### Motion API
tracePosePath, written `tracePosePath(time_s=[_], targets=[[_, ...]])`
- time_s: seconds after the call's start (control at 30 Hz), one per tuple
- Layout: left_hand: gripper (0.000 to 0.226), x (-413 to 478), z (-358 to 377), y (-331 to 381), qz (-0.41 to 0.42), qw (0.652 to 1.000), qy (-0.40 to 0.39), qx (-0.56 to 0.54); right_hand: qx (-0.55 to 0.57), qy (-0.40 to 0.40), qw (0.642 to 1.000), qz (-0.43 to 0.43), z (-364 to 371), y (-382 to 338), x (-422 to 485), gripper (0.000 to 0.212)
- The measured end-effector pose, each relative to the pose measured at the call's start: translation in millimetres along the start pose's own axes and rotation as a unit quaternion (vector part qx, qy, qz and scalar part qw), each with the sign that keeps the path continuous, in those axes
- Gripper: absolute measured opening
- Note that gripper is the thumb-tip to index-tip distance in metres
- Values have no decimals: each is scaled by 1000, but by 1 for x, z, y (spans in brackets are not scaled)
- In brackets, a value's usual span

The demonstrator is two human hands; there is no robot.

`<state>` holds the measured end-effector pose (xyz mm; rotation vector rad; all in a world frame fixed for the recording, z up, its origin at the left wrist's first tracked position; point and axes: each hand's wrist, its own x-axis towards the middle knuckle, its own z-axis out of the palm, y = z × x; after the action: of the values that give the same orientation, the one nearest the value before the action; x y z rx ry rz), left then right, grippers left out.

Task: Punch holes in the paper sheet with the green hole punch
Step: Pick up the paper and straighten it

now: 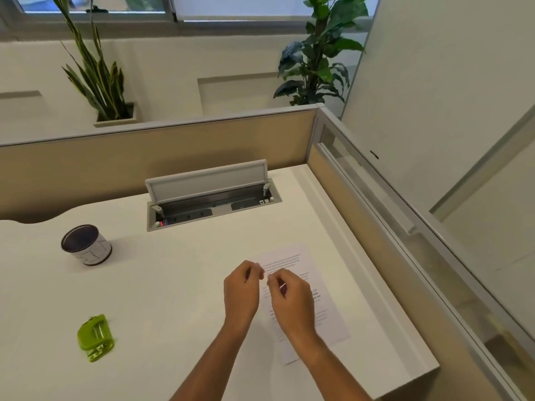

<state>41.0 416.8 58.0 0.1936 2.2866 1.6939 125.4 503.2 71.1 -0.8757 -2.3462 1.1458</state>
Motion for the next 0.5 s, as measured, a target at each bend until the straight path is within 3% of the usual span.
tracePosePath(time_s=[0.13, 0.23, 0.37, 0.5], targets=[[10, 3, 25, -19, -161, 986, 36, -16, -69, 25, 993, 96, -24, 42, 24, 22], [27, 3, 36, -27, -224, 974, 36, -8, -97, 11, 982, 161, -40, 73, 42, 1], [49, -1, 53, -38, -227, 971, 42, 65, -170, -53, 956, 234, -45, 104, 58, 43], [52, -3, 70, -37, -222, 971, 54, 67, -170, -64, 947, 264, -38, 112, 67, 49]])
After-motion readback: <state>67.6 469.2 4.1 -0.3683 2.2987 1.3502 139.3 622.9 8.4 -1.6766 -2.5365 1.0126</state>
